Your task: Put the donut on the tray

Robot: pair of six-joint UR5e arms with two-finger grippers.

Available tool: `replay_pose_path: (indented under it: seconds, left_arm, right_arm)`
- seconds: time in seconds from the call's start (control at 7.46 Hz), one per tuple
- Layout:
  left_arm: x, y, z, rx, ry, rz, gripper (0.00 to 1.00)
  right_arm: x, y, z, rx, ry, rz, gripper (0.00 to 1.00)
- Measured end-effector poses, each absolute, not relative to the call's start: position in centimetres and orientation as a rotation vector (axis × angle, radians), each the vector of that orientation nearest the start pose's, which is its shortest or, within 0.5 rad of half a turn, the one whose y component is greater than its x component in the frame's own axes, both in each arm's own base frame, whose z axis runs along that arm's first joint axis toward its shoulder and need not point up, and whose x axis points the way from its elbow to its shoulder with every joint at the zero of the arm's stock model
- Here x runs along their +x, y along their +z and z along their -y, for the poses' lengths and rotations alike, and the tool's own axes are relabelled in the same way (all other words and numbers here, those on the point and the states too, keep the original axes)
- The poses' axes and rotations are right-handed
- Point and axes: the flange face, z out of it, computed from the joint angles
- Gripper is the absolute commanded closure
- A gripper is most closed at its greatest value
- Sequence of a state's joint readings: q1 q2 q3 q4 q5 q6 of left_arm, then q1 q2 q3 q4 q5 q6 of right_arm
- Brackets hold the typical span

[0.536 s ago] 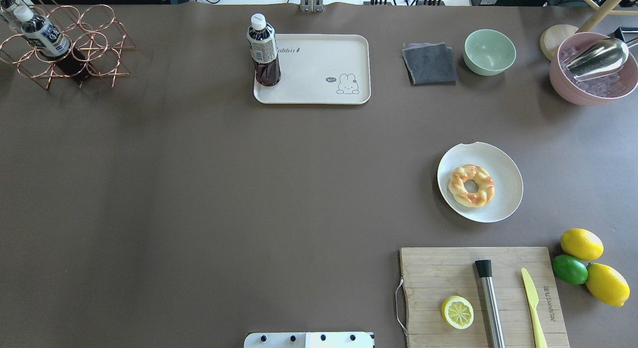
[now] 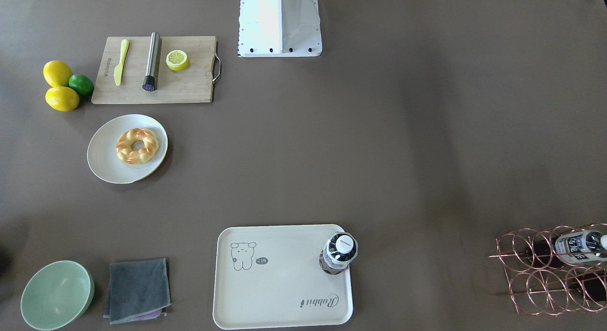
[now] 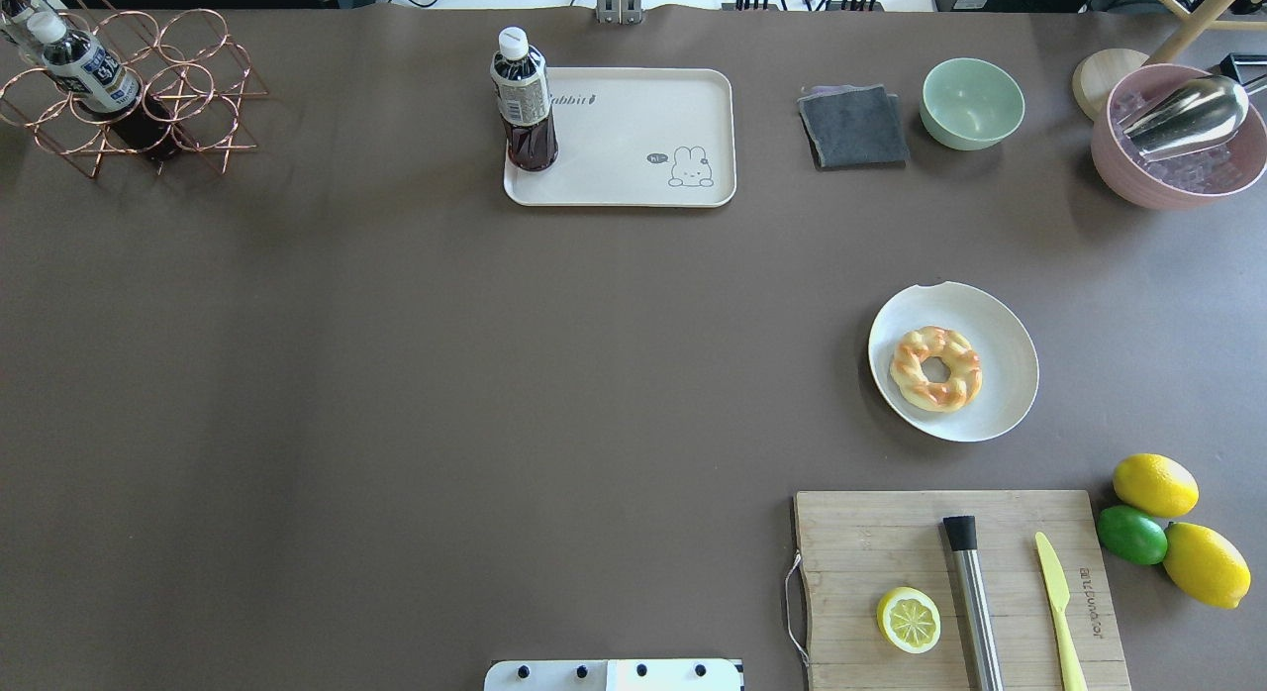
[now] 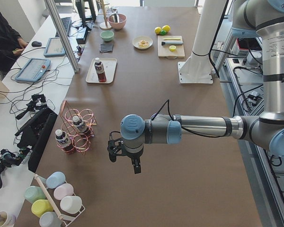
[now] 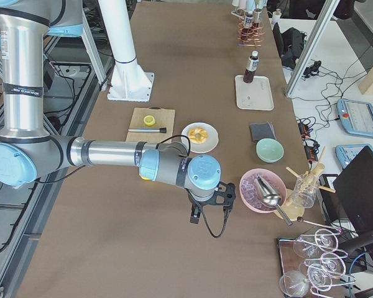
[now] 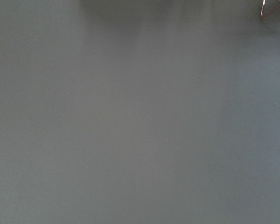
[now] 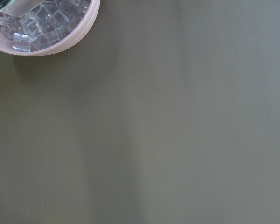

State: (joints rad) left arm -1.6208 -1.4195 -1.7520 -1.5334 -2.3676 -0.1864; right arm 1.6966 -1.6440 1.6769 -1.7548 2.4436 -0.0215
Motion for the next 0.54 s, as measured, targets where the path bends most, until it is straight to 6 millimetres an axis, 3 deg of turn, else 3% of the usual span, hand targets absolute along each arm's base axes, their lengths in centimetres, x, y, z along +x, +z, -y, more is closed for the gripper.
replay_pose_path:
  seconds: [0.54]
  left_arm:
    - [-6.4,64.1,42.8,-0.074,-0.176,-0.77,0.02]
  right_arm:
    - [11.3,65.2,44.0,-0.077,0.164,0.879,0.0]
